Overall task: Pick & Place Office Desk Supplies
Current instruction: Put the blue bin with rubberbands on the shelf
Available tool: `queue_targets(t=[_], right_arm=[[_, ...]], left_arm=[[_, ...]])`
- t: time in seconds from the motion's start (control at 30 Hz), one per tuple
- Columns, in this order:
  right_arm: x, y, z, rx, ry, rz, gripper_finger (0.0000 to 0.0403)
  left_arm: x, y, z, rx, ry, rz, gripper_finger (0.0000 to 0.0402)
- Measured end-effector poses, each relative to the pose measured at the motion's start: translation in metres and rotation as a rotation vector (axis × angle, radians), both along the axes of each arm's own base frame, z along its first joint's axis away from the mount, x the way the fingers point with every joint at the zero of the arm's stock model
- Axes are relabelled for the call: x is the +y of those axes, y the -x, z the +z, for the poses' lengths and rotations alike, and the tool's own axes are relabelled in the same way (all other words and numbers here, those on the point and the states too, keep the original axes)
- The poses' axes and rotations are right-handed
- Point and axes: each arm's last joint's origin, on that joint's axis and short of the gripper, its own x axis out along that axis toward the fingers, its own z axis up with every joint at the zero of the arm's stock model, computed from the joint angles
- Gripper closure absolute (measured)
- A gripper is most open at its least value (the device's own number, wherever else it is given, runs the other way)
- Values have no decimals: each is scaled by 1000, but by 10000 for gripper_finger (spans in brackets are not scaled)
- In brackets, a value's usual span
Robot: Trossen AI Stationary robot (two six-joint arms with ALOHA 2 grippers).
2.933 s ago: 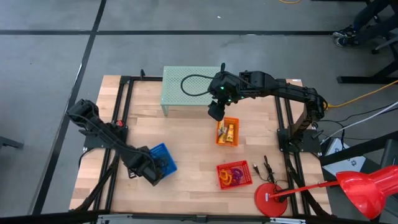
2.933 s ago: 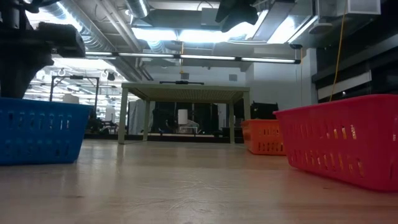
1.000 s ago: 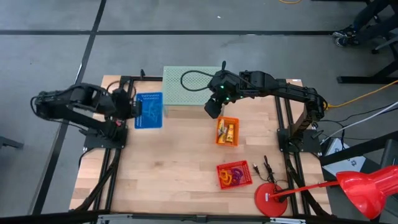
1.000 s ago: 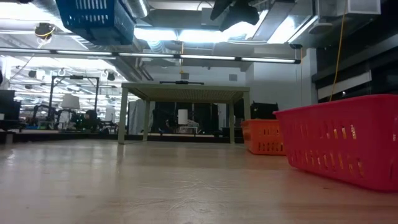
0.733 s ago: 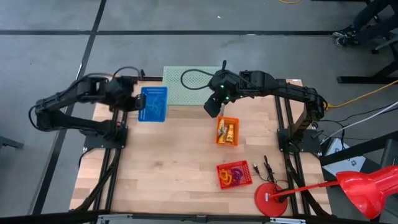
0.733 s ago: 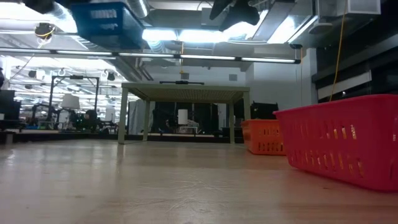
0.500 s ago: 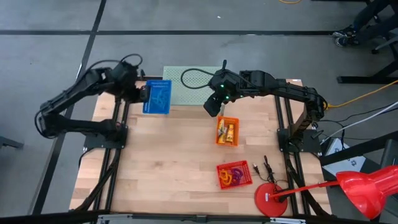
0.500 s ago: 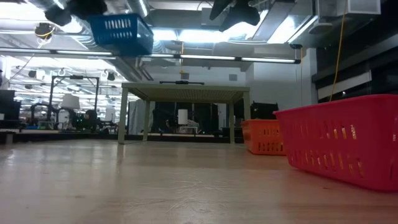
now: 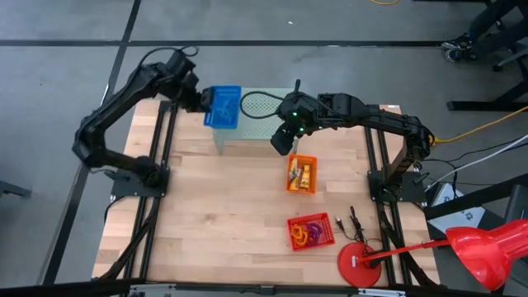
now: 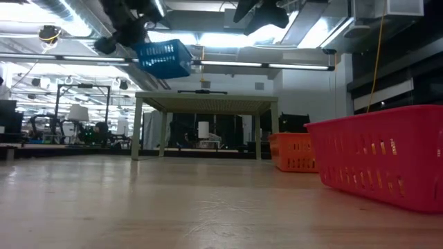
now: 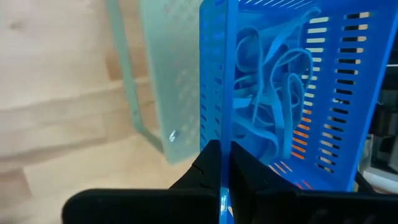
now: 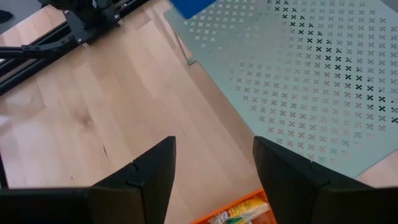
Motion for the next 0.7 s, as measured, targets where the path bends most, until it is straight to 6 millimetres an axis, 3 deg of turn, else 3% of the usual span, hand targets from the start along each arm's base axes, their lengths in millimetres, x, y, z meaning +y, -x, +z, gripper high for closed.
queue_targets(t=[0.2, 0.37, 0.7], right_arm=[[0, -1, 1, -7, 17, 20, 186], [0, -1, 1, -11, 18, 20, 186], [-1, -2, 2, -25, 22, 21, 186]], left_arm=[[33, -16, 5, -4, -4, -33, 398], [53, -25, -8, 77, 55, -55, 398], [68, -31, -24, 158, 89, 12, 398]])
